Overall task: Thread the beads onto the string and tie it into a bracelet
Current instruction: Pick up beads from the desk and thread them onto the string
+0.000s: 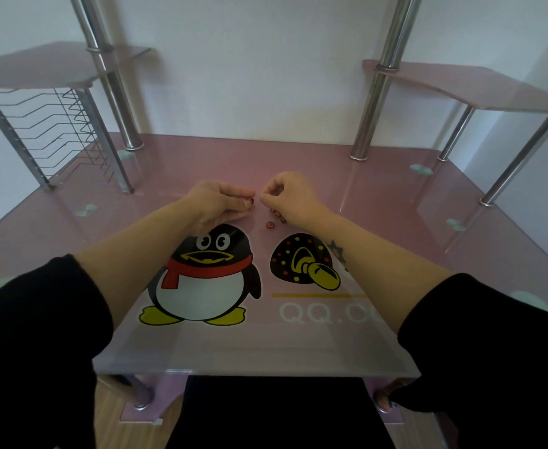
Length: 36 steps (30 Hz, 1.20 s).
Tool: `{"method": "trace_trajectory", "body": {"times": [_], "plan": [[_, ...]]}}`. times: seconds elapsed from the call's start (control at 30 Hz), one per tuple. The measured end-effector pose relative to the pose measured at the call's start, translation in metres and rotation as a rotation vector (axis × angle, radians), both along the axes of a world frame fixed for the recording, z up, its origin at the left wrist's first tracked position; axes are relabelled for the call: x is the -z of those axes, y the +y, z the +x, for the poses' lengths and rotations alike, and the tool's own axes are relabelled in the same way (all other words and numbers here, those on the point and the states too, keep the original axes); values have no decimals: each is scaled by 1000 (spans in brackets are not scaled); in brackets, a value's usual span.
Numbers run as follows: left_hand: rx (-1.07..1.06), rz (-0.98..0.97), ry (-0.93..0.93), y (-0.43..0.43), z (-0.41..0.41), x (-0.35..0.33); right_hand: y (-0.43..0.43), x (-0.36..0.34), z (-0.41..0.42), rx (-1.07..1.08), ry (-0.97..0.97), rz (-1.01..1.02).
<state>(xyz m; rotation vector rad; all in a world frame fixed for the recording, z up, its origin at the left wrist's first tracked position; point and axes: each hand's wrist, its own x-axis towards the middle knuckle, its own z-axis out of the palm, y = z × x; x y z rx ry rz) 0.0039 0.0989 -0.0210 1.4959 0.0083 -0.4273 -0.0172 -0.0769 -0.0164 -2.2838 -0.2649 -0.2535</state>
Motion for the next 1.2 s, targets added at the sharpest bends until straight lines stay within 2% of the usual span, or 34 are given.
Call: {"method": "trace_trajectory", "body": {"times": [0.43, 0.87, 1.2], "plan": [[22, 35, -19, -3, -6, -5, 1, -3, -2, -6, 30, -36], [0, 50, -50, 0, -9, -9, 3, -7, -4, -60, 87, 11], [-45, 231, -96, -1, -6, -12, 4, -9, -6, -33, 76, -105]]}}
